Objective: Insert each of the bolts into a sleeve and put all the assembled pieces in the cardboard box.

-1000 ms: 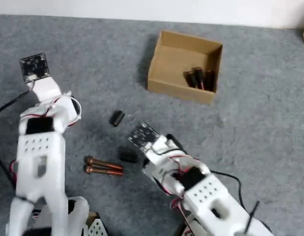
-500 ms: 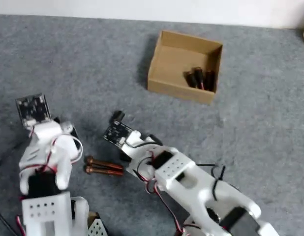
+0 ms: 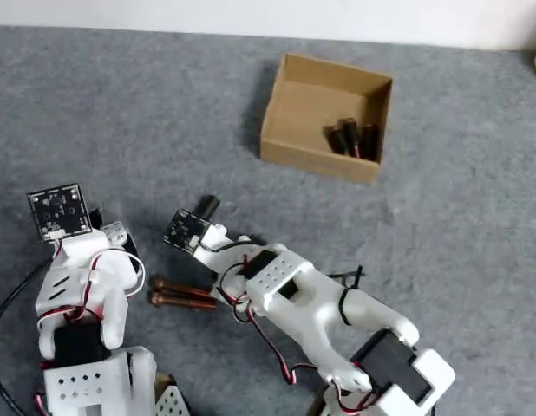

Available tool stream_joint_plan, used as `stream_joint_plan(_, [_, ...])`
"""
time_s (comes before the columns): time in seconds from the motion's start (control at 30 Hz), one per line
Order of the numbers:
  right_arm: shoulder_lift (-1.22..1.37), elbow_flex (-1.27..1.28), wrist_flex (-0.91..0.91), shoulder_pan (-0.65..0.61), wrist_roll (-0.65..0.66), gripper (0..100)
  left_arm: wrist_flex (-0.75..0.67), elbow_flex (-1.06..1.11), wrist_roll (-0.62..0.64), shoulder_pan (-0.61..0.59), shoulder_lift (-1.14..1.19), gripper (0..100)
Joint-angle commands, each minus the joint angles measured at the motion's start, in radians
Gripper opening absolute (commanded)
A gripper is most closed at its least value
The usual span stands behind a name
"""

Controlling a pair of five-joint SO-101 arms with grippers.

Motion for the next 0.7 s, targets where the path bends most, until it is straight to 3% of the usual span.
stream_joint_plan(0.0, [0.031, -0.041, -0.024, -0.019, 0.008, 31.7, -0.023, -0.005, -0.009, -0.015, -0.012, 1])
stream_joint_plan(0.13, [0.038, -0.041, -0.022, -0.018, 0.008, 27.3, -0.023, -0.005, -0.009, -0.015, -0.012, 1])
stream_joint_plan(0.3, [0.039, -0.038, -0.025, 0.002, 0.006, 5.2, -0.023, -0.005, -0.009, -0.015, -0.012, 1])
stream_joint_plan(0.67, [0.018, -0.039, 0.030, 0.039, 0.000, 0.4, -0.040, -0.004, -0.009, -0.012, -0.010, 1])
